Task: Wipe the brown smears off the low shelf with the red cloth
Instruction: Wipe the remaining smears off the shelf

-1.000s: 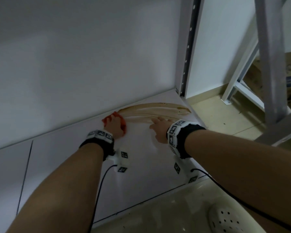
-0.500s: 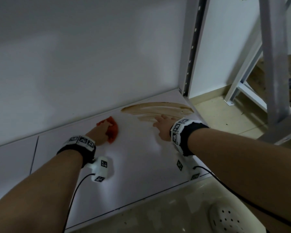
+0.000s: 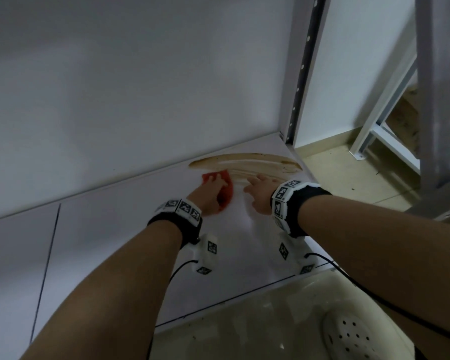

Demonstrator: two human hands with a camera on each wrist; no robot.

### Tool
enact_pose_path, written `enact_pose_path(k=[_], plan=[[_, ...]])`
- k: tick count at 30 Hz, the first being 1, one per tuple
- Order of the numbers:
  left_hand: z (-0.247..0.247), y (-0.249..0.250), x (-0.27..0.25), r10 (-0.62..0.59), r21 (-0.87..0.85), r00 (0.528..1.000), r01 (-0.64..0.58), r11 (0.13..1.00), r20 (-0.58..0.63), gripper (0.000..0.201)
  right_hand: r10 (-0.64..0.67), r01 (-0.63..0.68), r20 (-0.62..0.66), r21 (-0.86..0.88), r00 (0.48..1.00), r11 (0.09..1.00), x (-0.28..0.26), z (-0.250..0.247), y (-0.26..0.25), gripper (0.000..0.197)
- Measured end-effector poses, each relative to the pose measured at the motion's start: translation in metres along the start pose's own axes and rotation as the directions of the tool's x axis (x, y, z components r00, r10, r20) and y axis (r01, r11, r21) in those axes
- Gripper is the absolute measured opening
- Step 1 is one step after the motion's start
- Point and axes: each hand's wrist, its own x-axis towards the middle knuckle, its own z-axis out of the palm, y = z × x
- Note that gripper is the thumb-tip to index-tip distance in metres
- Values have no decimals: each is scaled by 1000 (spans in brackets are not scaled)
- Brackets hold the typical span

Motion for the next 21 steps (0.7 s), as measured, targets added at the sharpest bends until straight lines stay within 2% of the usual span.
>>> enact_pose_path(k=[3, 5, 10, 13, 15, 19, 21], plan=[[1, -19, -15, 83, 2, 993, -84, 996, 79, 66, -4, 5, -17, 10, 1000, 1000, 1, 0, -2, 57], [-3, -40, -25, 64, -13, 993, -63, 998, 96, 64, 1, -1, -14, 9, 1000, 1000, -2, 1, -2, 58], [-10, -52, -28, -100, 3, 992, 101, 995, -83, 53, 19, -19, 4, -15, 1000, 1000, -8, 4, 2, 56], [-8, -31, -10, -148, 32, 984, 152, 988, -103, 54, 21, -20, 25, -19, 999, 1000, -10, 6, 2, 60], [-5, -10, -1, -111, 40, 992, 113, 993, -58, 60, 22, -22, 6, -12, 1000, 1000, -9, 6, 4, 59], [-1, 25, 0, 56, 89, 997, -60, 994, 51, 68, 37, -35, -46, 40, 998, 999, -15, 0, 2, 57], [-4, 25, -9, 117, -7, 990, -117, 993, 82, 63, 41, -35, -62, 99, 997, 994, -22, -3, -3, 57]])
